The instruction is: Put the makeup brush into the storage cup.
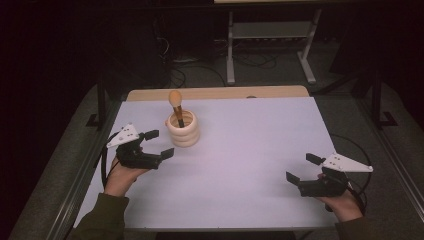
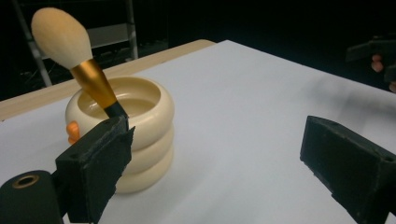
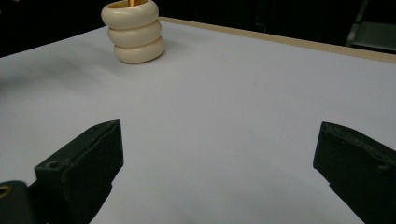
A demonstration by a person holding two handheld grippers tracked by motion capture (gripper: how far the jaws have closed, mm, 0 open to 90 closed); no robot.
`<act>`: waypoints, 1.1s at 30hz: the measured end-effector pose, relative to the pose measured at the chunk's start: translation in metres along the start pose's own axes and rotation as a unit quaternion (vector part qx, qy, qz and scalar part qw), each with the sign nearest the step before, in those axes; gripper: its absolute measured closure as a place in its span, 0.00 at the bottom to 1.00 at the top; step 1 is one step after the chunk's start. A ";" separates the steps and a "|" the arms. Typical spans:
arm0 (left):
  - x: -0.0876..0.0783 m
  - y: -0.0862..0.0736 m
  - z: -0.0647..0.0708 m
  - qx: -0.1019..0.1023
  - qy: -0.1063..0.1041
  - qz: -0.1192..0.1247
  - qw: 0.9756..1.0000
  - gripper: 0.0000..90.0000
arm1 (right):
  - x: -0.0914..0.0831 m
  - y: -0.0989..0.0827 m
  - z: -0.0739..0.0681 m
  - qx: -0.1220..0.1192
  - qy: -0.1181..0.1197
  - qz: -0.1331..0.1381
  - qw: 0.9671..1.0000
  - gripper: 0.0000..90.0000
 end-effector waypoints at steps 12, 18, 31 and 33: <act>-0.019 -0.022 0.008 -0.009 -0.008 0.003 1.000 0.10 | 0.000 0.000 0.000 -0.002 0.001 0.000 1.000 0.01; -0.022 -0.035 0.011 -0.011 -0.011 0.001 1.000 0.10 | 0.000 0.001 -0.002 -0.003 0.003 0.001 1.000 0.01; -0.028 -0.053 0.017 -0.006 -0.008 -0.001 1.000 0.10 | 0.000 0.001 -0.003 -0.004 0.009 0.006 1.000 0.01; -0.028 -0.056 0.018 -0.006 -0.007 -0.005 1.000 0.10 | 0.001 0.001 -0.003 -0.005 0.010 0.007 1.000 0.01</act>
Point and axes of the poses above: each handheld gripper's, and its own axes: x roughly forward along the jaws, y roughly out of its top, z roughly to its right, the point moved 8 cm from there along x, roughly forward along the jaws, and after that the axes turned 6 degrees about -z, right-handed, at the moved point
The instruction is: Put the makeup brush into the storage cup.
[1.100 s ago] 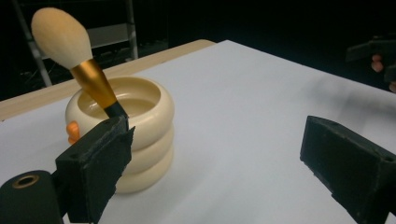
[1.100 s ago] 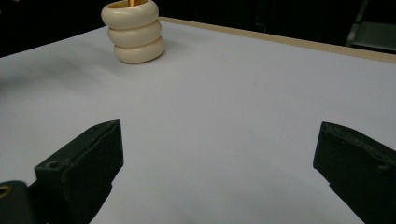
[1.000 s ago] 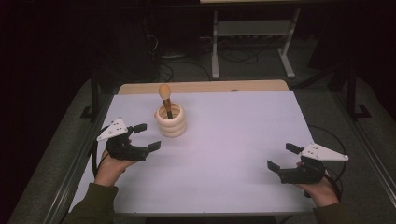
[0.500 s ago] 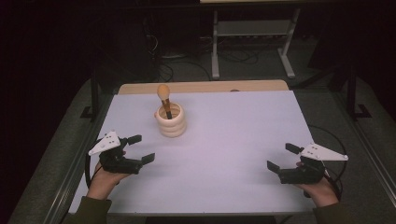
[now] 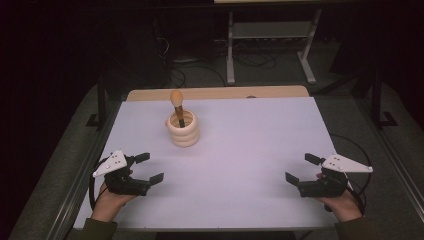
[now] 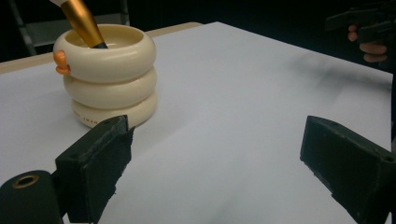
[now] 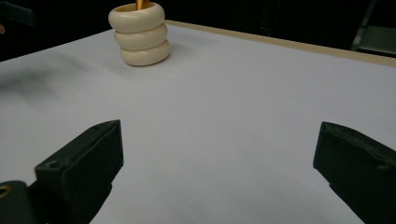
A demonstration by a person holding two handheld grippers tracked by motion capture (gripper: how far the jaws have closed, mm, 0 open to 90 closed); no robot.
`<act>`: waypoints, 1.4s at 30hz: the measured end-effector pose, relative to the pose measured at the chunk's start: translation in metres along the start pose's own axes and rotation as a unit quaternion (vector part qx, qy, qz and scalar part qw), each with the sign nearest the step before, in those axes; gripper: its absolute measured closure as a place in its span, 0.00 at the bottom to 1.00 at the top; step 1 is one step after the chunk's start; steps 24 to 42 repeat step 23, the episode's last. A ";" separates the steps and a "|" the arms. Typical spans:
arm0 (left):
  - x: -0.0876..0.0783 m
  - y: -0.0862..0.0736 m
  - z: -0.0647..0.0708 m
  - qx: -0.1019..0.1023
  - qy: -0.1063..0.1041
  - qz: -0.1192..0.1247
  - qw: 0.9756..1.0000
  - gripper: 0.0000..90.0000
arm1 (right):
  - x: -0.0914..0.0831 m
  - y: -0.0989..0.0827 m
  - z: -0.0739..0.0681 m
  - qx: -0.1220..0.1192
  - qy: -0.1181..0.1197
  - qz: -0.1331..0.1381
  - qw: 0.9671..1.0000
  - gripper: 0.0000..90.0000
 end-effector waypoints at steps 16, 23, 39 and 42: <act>-0.001 -0.015 0.002 0.003 0.000 -0.006 1.000 0.10 | 0.003 -0.002 -0.001 -0.002 0.004 -0.005 1.000 0.01; -0.001 -0.017 0.001 0.001 -0.001 -0.010 1.000 0.10 | 0.003 -0.003 -0.001 -0.003 0.004 -0.007 1.000 0.01; -0.001 -0.017 0.001 0.001 -0.001 -0.010 1.000 0.10 | 0.003 -0.003 -0.001 -0.003 0.004 -0.007 1.000 0.01; -0.001 -0.017 0.001 0.001 -0.001 -0.010 1.000 0.10 | 0.003 -0.003 -0.001 -0.003 0.004 -0.007 1.000 0.01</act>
Point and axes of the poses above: each handheld gripper's, and its own axes: x roughly forward along the jaws, y roughly out of its top, z roughly to its right, the point moved 8 cm from there along x, roughly forward along the jaws, and after that the axes turned 6 degrees about -z, right-handed, at the moved point
